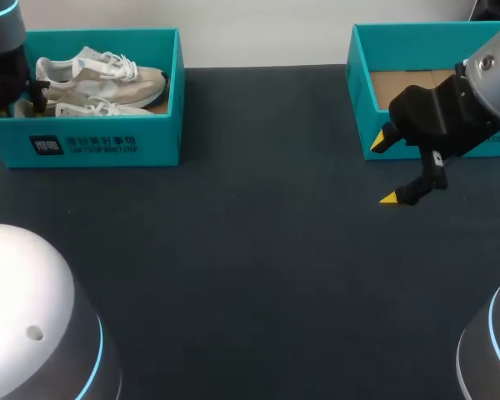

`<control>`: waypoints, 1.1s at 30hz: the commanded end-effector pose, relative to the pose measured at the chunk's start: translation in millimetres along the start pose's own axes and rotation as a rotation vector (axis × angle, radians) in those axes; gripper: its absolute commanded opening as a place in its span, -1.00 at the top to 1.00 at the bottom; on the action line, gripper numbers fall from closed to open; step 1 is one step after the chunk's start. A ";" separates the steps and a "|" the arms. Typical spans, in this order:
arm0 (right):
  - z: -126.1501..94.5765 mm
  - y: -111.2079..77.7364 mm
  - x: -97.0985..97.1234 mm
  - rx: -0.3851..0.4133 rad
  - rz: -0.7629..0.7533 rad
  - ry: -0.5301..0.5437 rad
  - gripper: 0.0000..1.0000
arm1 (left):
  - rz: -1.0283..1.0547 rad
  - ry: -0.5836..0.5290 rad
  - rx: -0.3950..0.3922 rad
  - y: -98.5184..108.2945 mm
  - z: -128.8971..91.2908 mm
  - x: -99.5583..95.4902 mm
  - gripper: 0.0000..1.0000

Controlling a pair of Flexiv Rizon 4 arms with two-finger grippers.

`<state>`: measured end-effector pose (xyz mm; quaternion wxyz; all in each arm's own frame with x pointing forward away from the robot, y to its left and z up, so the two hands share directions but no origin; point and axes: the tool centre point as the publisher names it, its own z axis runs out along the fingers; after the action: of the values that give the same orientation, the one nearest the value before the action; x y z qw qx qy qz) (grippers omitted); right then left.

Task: Take the shoe out of the shoebox, open the shoe tongue, remove and reinsert the insole, then place the shoe into the shoebox

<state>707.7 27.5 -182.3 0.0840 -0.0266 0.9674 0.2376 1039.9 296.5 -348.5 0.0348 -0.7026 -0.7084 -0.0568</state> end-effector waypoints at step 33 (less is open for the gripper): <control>2.0 0.5 -0.7 0.002 0.000 0.000 -1.00 | 0.168 0.058 -0.072 3.5 -47.3 11.5 1.00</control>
<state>707.6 27.5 -182.3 0.0840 -0.0266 0.9674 0.2376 1045.9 299.9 -321.6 0.0313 -0.7575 -0.6445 -0.0995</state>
